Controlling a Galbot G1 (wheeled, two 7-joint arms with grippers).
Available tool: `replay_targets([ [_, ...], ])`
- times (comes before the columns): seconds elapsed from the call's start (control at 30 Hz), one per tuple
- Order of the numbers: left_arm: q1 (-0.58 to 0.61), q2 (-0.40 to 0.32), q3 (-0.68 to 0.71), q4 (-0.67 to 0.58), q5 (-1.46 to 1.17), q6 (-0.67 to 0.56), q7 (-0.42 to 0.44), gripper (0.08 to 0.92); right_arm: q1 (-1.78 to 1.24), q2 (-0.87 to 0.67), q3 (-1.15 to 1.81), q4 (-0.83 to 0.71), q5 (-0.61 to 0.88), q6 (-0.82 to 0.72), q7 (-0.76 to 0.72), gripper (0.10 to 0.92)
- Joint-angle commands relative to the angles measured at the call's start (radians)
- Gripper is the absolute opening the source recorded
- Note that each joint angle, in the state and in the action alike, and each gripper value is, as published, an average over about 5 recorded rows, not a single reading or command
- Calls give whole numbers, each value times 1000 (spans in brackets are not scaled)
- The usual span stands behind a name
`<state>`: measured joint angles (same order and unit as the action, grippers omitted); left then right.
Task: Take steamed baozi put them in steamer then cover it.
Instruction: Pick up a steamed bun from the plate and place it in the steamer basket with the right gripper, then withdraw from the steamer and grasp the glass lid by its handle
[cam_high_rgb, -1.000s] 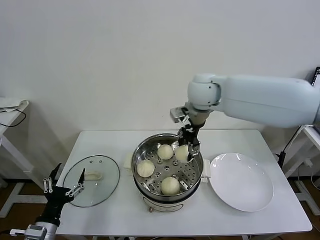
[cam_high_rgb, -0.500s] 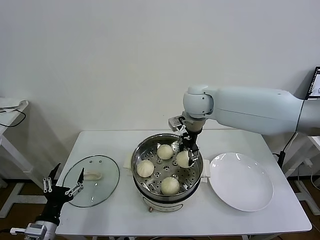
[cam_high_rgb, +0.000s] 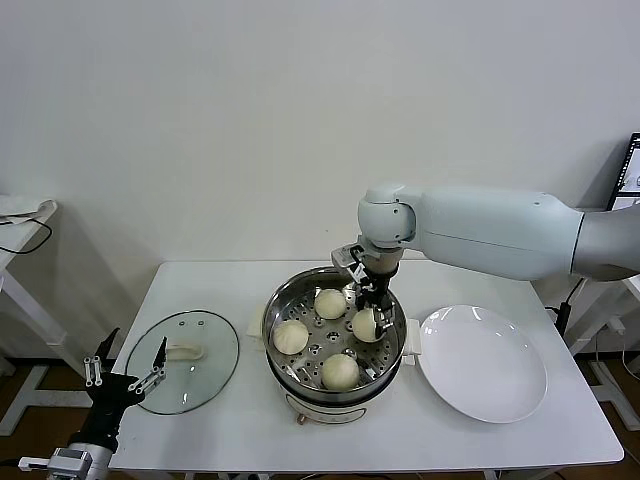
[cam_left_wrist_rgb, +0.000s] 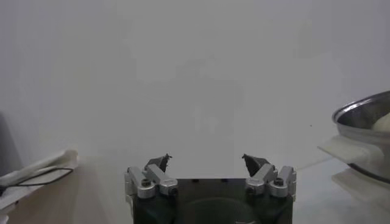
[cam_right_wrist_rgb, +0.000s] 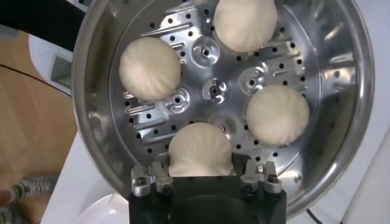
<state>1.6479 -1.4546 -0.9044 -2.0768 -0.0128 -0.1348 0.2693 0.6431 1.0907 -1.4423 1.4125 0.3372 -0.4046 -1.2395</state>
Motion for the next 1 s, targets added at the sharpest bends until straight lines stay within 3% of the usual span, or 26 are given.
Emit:
replay_targets([
  [0.03, -1, 1, -1, 2, 0, 0, 0, 823, -18, 2, 4, -6, -34, 3, -5, 679],
  [0.17, -2, 0, 1, 2, 0, 1, 0, 823, -26, 5, 7, -9, -42, 6, -6, 684],
  [0.37, -2, 1, 2, 8, 1, 1, 0, 823, -27, -7, 35, -14, -66, 22, -28, 795],
  [0.53, 0, 0, 7, 3, 2, 3, -2, 823, 23, -56, 71, 4, -17, 35, -58, 822],
  [0.8, 8, -1, 14, -13, 3, 6, -7, 823, 103, -221, 142, 56, 97, 37, -88, 823],
  [1.0, 10, 2, 21, -30, 0, 25, -24, 823, 15, -411, 293, 89, 140, 40, -21, 823],
])
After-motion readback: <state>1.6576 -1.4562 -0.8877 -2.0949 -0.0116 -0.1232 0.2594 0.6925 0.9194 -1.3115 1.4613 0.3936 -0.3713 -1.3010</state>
